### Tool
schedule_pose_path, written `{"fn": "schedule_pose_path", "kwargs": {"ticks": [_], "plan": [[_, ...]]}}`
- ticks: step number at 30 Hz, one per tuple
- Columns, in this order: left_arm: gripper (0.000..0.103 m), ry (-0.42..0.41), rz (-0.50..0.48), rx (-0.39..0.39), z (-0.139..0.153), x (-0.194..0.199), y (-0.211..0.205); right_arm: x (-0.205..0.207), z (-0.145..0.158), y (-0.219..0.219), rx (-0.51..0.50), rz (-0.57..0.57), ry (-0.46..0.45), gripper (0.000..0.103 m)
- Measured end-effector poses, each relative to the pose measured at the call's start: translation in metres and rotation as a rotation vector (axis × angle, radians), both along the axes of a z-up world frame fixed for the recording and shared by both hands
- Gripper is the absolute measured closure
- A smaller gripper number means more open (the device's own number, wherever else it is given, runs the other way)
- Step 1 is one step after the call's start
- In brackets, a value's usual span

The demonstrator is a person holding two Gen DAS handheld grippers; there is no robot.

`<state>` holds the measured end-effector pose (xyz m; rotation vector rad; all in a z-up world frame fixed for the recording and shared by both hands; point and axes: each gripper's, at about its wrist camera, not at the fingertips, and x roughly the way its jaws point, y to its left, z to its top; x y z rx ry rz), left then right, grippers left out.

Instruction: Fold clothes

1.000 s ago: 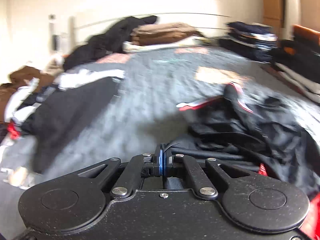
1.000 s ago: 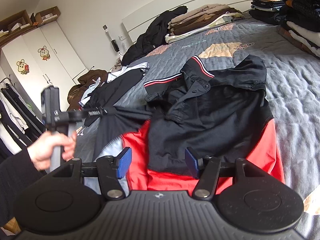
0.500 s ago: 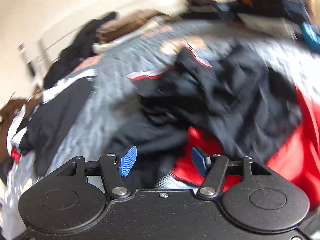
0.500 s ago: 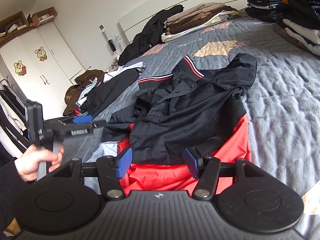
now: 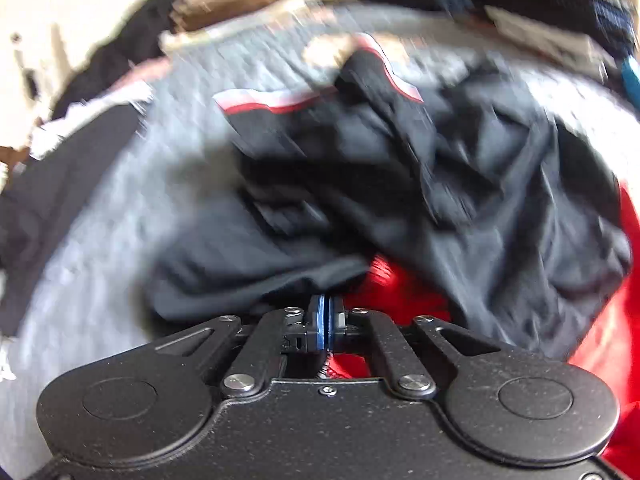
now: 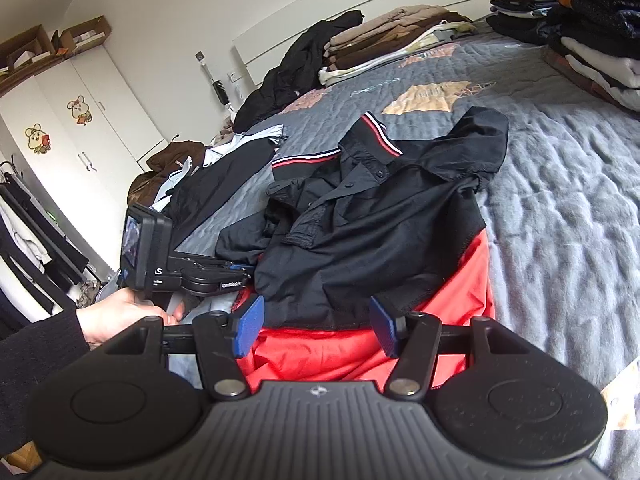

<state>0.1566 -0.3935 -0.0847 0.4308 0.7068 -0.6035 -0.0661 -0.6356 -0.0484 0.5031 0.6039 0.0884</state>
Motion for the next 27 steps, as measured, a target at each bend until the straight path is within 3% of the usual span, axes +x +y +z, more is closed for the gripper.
{"fn": "schedule_pose_path", "kwargs": {"ticks": [4,6,8,11,14,15,17,19,25,27], "plan": [[0.101,-0.142,0.171,-0.166,0.042,0.011,0.038,0.000,-0.001,-0.001,0.003,0.000,-0.002,0.045],[0.101,-0.181,0.256,-0.208,0.055,0.018,0.052,0.000,-0.001,-0.001,0.004,0.000,-0.004,0.045],[0.101,-0.168,0.315,-0.213,0.057,0.028,0.062,0.000,-0.002,-0.001,0.003,0.001,-0.003,0.045],[0.099,-0.157,0.351,-0.146,0.049,0.034,0.069,0.000,-0.002,0.000,-0.002,0.004,-0.001,0.045],[0.095,-0.157,0.379,-0.159,0.046,0.024,0.085,0.000,-0.001,0.000,-0.005,0.005,-0.002,0.045],[0.091,-0.136,0.366,-0.139,0.044,0.023,0.088,0.000,-0.001,0.000,-0.005,0.005,-0.003,0.045],[0.053,-0.094,0.339,-0.099,0.040,0.020,0.092,-0.002,0.000,-0.001,-0.006,0.004,-0.004,0.045],[0.040,-0.052,0.307,-0.056,0.033,0.015,0.095,-0.003,0.001,-0.001,-0.007,0.002,-0.005,0.045],[0.040,0.104,0.219,-0.040,0.014,-0.043,0.125,-0.006,0.004,-0.001,-0.008,0.012,-0.012,0.045],[0.040,0.090,0.151,0.005,0.014,-0.076,0.135,-0.006,0.003,-0.002,-0.008,0.013,-0.008,0.045]]}}
